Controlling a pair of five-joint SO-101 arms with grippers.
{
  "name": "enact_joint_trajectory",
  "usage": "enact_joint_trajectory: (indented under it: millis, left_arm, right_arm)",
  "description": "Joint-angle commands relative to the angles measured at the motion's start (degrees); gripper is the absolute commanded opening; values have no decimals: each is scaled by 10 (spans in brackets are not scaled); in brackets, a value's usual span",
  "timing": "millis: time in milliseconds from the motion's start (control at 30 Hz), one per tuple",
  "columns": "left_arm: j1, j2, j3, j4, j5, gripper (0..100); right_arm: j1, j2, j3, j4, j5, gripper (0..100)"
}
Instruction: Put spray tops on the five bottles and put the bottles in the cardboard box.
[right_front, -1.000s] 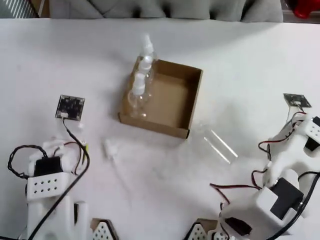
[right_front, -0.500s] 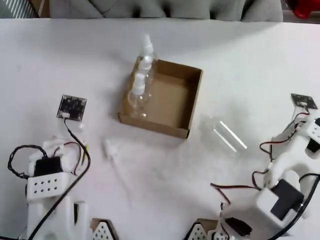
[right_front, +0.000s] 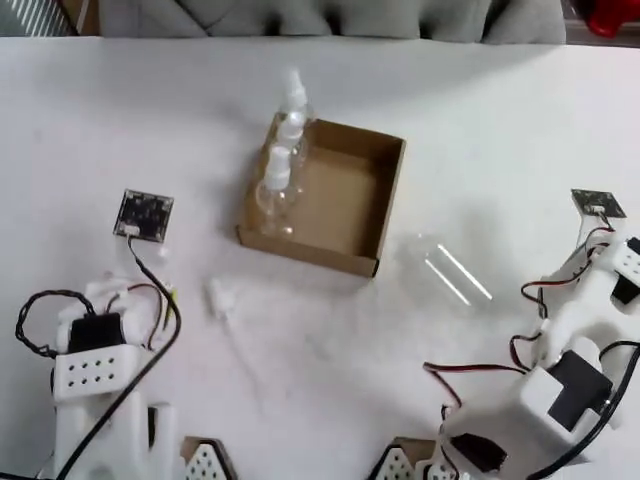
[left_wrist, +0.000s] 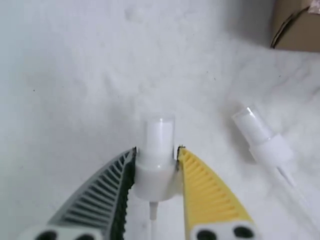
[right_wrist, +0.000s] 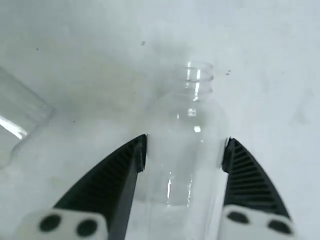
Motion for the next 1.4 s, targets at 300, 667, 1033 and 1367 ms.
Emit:
enact_joint_trajectory:
  millis: [300, 667, 1033, 1367]
  left_arm:
    - [7, -20, 3, -11, -6, 20]
    - [7, -20, 3, -11, -8, 20]
    - [7, -20, 3, -11, -8, 20]
    - [7, -19, 3, -11, -8, 20]
  right_arm:
    - [-13, -3, -4, -38, 27, 246]
    - [-20, -2, -4, -39, 33, 252]
    - [-25, -1, -4, -47, 45, 216]
    - [-24, 28, -4, -40, 54, 261]
